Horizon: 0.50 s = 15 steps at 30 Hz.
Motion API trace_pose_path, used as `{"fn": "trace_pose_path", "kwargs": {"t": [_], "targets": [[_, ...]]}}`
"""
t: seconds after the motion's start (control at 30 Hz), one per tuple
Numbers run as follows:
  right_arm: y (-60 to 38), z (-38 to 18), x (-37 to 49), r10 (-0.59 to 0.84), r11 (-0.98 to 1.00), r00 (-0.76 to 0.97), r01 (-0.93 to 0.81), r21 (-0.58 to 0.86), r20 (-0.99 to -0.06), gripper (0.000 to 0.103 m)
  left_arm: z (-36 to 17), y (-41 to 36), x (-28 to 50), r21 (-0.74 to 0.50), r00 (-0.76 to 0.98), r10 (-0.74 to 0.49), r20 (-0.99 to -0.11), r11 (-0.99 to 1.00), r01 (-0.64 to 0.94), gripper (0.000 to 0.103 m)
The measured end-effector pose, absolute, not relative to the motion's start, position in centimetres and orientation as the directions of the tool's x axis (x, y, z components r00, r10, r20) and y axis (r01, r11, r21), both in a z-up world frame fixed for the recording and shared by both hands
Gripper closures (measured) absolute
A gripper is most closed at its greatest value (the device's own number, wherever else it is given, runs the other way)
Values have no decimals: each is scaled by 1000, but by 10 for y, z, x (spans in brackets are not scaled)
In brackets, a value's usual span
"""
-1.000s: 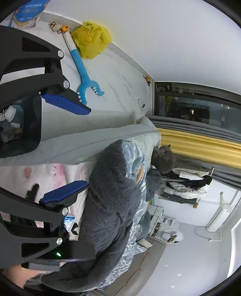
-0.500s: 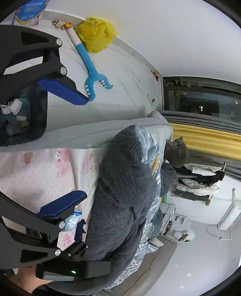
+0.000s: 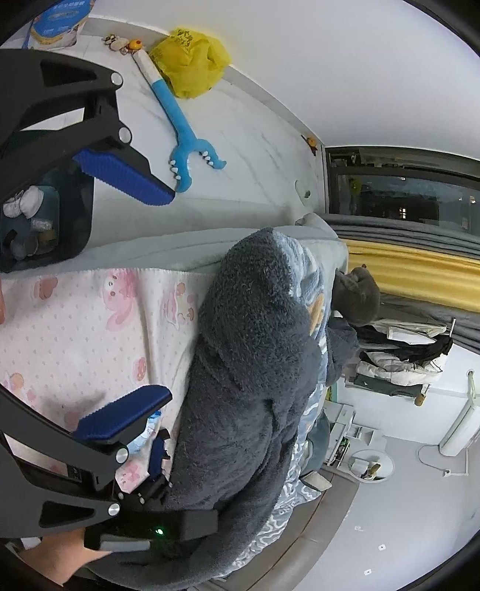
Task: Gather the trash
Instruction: 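Move both grippers back toward the blue packet on the bed, then grasp the blue diaper pack with the right gripper while the left gripper grasps the small blue packet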
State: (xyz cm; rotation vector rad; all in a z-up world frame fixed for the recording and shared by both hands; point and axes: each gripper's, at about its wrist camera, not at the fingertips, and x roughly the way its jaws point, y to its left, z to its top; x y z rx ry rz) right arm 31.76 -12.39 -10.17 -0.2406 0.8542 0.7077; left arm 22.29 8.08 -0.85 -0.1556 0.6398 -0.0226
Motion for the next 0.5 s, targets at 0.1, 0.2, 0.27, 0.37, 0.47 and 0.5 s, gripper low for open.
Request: {"fn": "trace_pose_path", "kwargs": {"t": [0.1,0.2,0.27,0.37,0.47,0.5], "targets": [[-124,-107,317,495,725,413,-682,101,-764,7,-10,75,228,-161,792,-86,-604,987,-16,4],[-123,-109,315,526,702,390,-701,126,-756,7,-13,70,231,-179,787,-104,-608,984,-8,4],[-123,-110,316,523,697,381,-706,126,-762,9,-15,65,235,-193,781,-121,-613,981,1,4],[-125,-114,317,499,708,379,-697,115,-779,24,-15,57,239,-199,780,-134,-612,980,12,4],[-133,-113,320,484,720,385,-685,107,-786,40,-16,50,244,-217,776,-147,-613,976,14,4],[-137,-113,320,483,722,385,-683,110,-786,43,-16,49,246,-220,775,-149,-615,976,13,4]]}}
